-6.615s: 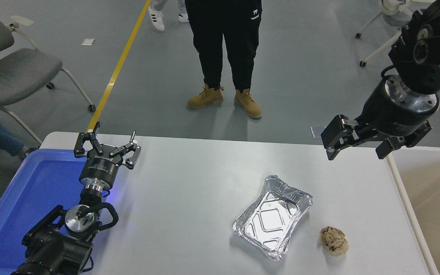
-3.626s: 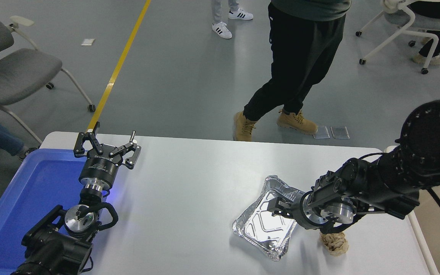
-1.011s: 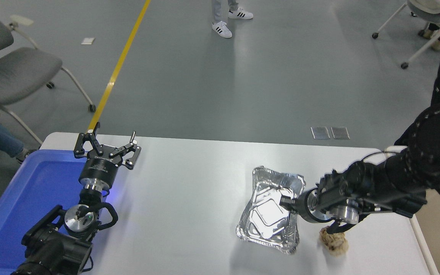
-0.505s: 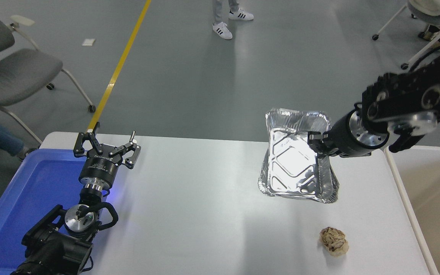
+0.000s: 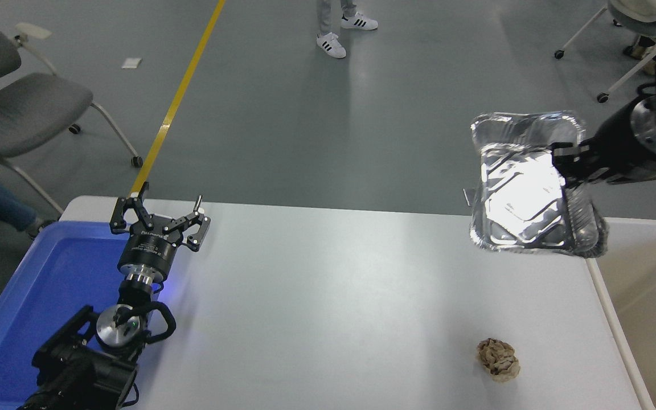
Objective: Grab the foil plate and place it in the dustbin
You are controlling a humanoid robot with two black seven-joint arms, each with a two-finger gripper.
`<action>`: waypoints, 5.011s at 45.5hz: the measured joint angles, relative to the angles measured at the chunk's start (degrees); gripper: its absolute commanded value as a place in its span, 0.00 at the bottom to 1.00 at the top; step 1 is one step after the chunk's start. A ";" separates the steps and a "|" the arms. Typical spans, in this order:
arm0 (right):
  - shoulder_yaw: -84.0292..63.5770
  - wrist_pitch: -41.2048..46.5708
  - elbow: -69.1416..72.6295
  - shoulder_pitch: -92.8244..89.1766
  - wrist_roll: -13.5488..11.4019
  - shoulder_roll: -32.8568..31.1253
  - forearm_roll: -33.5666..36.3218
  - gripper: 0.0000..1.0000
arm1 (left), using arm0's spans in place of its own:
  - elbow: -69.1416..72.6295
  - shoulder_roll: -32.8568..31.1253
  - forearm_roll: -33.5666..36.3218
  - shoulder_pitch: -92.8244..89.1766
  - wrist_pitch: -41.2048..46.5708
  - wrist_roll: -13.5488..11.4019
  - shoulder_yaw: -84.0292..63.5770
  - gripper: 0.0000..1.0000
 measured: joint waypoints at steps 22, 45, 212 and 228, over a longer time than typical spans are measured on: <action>9.99 -7.07 -27.09 -19.95 -0.23 -23.58 -0.71 0.00 | 0.01 0.01 -0.01 0.00 -0.03 -0.01 0.02 0.99; 59.40 -24.88 -56.49 -73.52 -0.47 -22.83 1.76 0.00 | 0.01 0.00 0.00 0.00 -0.02 0.00 -0.01 0.99; 26.32 -15.00 -4.36 -22.64 0.53 -7.28 -12.27 1.00 | 0.00 0.00 0.01 0.00 0.00 0.00 0.06 0.99; 22.12 -2.94 2.67 -9.68 0.59 4.21 -11.67 1.00 | 0.01 0.00 0.00 0.00 0.01 0.00 0.06 0.99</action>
